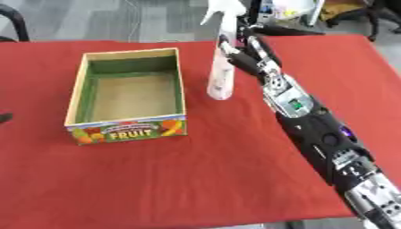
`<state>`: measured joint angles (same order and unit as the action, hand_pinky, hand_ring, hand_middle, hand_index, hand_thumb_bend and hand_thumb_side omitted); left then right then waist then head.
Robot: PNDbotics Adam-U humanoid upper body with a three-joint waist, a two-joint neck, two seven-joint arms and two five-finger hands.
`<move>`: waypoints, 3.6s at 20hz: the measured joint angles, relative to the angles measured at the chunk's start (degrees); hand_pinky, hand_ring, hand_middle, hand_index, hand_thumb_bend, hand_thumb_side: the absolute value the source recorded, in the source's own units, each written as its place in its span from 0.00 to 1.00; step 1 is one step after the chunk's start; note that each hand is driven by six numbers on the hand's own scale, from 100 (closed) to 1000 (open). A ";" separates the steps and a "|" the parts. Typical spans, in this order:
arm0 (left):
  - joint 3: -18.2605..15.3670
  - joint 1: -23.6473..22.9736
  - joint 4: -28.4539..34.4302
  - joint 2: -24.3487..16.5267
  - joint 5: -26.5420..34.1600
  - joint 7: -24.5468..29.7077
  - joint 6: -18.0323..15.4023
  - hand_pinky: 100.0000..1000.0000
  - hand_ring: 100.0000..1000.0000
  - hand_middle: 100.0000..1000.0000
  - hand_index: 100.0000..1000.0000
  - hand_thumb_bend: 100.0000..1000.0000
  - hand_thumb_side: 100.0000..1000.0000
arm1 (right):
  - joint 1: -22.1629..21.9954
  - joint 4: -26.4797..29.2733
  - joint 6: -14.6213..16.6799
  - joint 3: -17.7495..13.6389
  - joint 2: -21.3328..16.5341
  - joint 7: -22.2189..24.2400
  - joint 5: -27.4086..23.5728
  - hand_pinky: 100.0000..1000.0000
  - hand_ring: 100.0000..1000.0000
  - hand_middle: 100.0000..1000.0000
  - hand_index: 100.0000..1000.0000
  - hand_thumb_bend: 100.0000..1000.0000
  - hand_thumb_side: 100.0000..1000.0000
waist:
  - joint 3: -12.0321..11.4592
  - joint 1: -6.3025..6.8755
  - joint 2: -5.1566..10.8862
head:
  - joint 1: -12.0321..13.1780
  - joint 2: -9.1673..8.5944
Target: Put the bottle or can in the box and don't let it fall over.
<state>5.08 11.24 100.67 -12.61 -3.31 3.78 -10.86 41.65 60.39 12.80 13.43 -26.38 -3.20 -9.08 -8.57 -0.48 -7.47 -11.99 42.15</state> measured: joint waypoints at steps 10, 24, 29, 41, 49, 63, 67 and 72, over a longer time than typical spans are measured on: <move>0.02 0.32 0.00 0.03 0.00 0.13 -0.05 0.82 1.00 0.90 0.90 0.52 0.64 | 1.89 -2.34 0.56 -0.32 0.99 -0.13 0.63 0.85 1.00 1.00 1.00 0.00 0.47 | -0.59 0.23 -0.36 | -0.36 -0.03; 0.05 0.76 0.01 0.46 0.00 0.35 -0.05 0.82 1.00 0.90 0.90 0.52 0.65 | 4.18 -6.59 1.58 -1.08 1.96 -1.82 2.37 0.79 0.92 1.00 0.98 0.00 0.41 | -1.75 0.38 -1.08 | -1.29 -0.52; 0.06 0.85 0.01 0.46 0.00 0.42 0.01 0.82 1.00 0.90 0.90 0.52 0.65 | 4.26 -7.36 1.94 -1.52 1.99 -5.37 3.56 0.63 0.73 1.00 0.78 0.00 0.41 | -1.81 0.44 -1.29 | -1.54 -0.53; 0.13 0.87 0.01 0.47 0.00 0.43 0.02 0.82 1.00 0.90 0.90 0.51 0.65 | 4.26 -7.54 1.62 -1.70 2.96 -18.14 5.07 0.27 0.31 0.80 0.14 0.00 0.41 | -1.87 0.59 -1.33 | -1.73 -0.53; 0.13 0.87 0.01 0.48 0.00 0.41 0.04 0.82 1.00 0.90 0.90 0.51 0.65 | 4.25 -6.48 0.68 -1.37 3.22 -20.45 7.51 0.21 0.23 0.73 0.08 0.00 0.41 | -1.97 0.59 -1.33 | -1.73 -0.54; -0.34 0.85 0.01 0.50 -0.34 -0.20 0.14 0.82 1.00 0.90 0.90 0.51 0.65 | 11.41 8.07 -3.25 2.10 2.82 -16.36 8.46 0.22 0.23 0.68 0.09 0.00 0.41 | -3.23 0.31 -1.27 | -3.19 -1.27; -0.33 0.94 0.01 0.99 -0.54 -0.19 0.12 0.82 1.00 0.90 0.90 0.51 0.64 | 14.43 9.02 -4.14 2.67 3.52 -14.89 8.28 0.24 0.25 0.69 0.10 0.00 0.41 | -5.68 0.33 -1.28 | -5.40 -2.20; -0.37 1.49 0.02 1.51 -0.59 -0.27 0.07 0.82 1.00 0.89 0.89 0.51 0.64 | 15.50 5.06 -1.96 2.87 7.17 -14.58 7.68 0.26 0.28 0.73 0.12 0.00 0.41 | -8.60 0.39 -1.90 | -8.55 -3.34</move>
<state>4.71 12.73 100.69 -11.10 -3.89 3.51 -10.79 57.15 65.45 10.84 16.30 -19.21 -17.78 -1.40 -17.17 -0.10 -9.37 -20.54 38.81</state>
